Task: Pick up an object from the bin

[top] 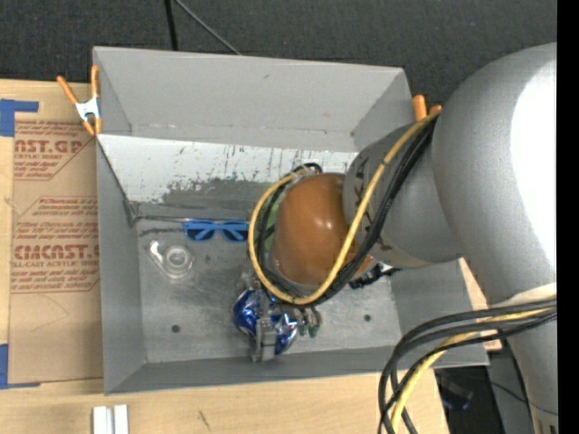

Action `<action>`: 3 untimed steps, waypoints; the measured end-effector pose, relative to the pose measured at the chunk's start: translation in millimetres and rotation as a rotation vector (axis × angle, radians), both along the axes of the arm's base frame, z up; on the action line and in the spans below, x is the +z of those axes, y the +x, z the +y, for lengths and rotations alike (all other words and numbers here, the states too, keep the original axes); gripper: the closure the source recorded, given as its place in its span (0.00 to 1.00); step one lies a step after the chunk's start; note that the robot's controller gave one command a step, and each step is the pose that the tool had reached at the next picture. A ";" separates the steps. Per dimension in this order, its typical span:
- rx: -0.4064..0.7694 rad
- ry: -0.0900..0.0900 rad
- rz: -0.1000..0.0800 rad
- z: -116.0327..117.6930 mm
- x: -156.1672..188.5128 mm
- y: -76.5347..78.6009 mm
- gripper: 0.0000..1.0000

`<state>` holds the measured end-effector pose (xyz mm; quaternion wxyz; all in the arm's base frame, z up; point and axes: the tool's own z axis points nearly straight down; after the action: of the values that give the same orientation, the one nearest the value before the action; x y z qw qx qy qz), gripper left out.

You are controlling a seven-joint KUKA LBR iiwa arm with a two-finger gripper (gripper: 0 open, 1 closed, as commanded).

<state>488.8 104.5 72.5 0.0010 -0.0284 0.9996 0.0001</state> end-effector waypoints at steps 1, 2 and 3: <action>0.049 0.001 -0.009 -21.0 139.0 38.7 0.00; -0.008 0.000 0.010 -11.7 8.0 17.4 0.00; -0.083 0.002 -0.002 -29.3 -1.3 -8.1 0.00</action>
Offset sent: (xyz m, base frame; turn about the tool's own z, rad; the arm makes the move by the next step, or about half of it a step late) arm 0.0358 -0.0210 0.1347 -0.0498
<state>480.7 75.2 71.2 0.0020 0.0130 0.9999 0.0011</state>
